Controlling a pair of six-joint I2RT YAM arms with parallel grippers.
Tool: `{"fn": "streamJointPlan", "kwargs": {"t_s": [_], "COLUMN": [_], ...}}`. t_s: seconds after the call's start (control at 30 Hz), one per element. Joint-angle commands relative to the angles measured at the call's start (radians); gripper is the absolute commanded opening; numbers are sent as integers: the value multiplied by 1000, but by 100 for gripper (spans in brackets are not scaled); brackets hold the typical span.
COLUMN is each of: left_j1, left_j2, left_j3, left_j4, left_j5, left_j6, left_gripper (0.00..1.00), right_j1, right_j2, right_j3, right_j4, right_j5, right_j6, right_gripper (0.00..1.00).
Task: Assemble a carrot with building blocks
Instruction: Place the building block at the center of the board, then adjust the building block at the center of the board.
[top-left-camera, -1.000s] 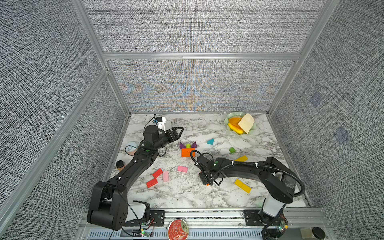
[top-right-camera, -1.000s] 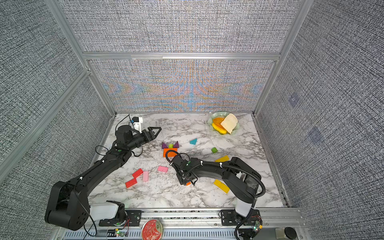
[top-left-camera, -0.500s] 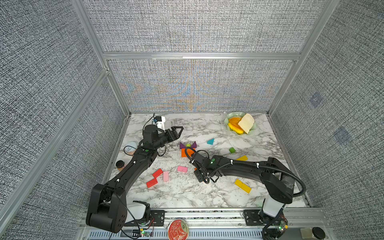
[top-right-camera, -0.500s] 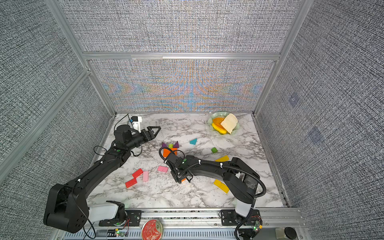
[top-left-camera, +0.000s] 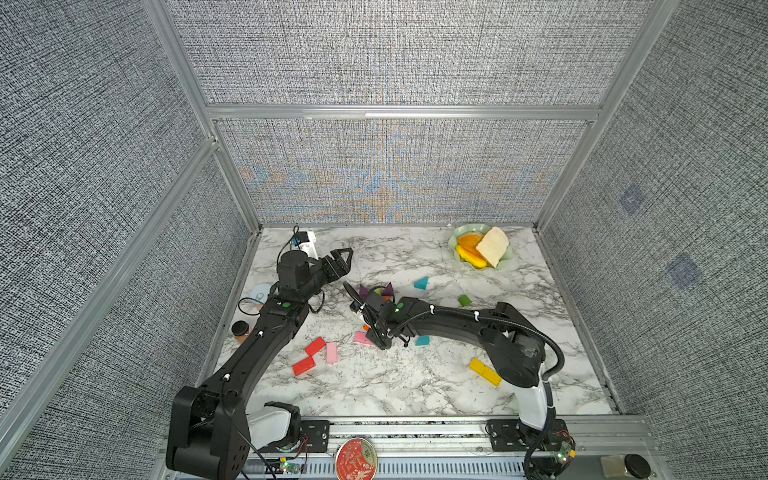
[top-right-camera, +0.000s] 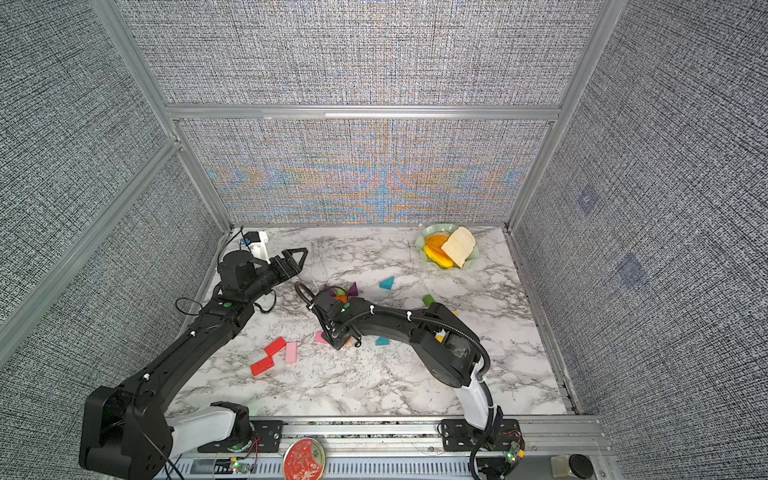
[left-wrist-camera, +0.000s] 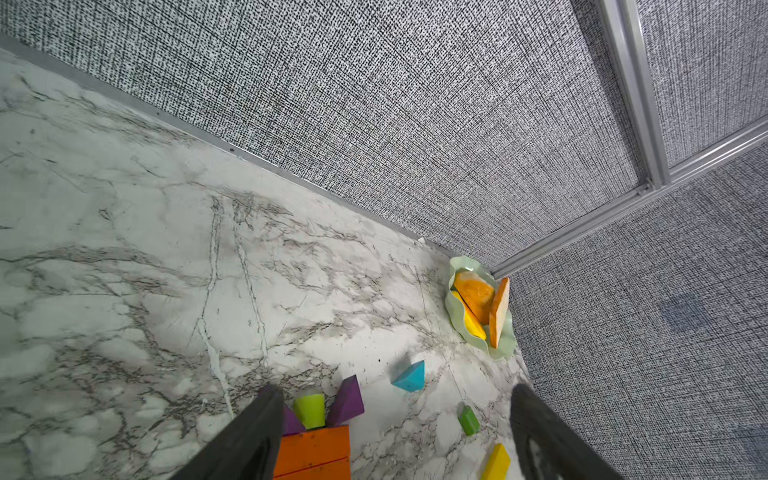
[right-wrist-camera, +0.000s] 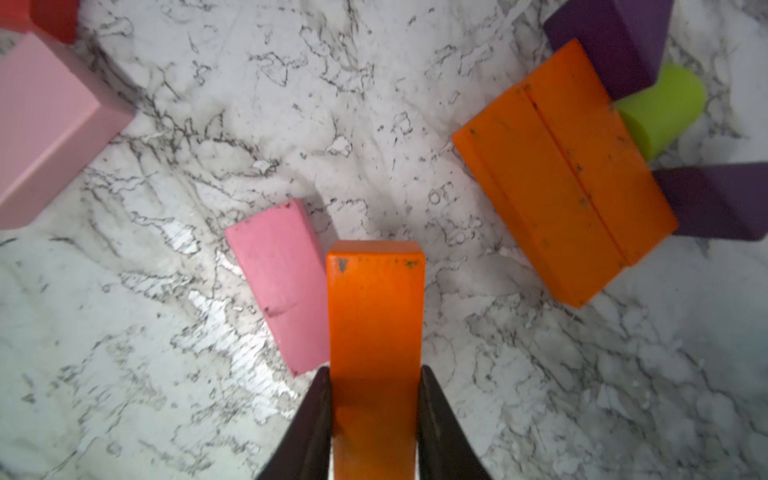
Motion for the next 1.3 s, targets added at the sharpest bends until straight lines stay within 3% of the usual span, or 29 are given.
{"fn": "streamJointPlan", "kwargs": {"t_s": [0.0,0.47,0.57,0.63,0.73,0.9,1.07,1.27], "left_j1": [2,13,12,13,13,13,12,12], "left_j2": [2,-4,3,1,-2,2,-3,-5], "left_j3": [-1,1,6,5,1,3,3,3], "left_j4": [-1,2,-2,0,1,-1,-2,0], "left_j5": [-11,-6,-1,0,-4,-4,-4,0], "left_j6": [12,20,20,20,21,23,23,21], "left_gripper": [86,86,86,86,86,86,86,86], "right_j1": [0,-15,-11,-11,-9,-8,-4,-11], "right_j2": [16,45,27,5,-28,-71,-78,-59], "right_j3": [31,-4,-6,-27,-52,-99,-127,-168], "right_j4": [-17,44,34,44,43,31,33,81], "right_j5": [20,-6,2,7,58,108,28,25], "right_j6": [-74,-173,-171,-165,-137,-27,129,225], "right_gripper": [27,32,50,53,59,60,59,56]}}
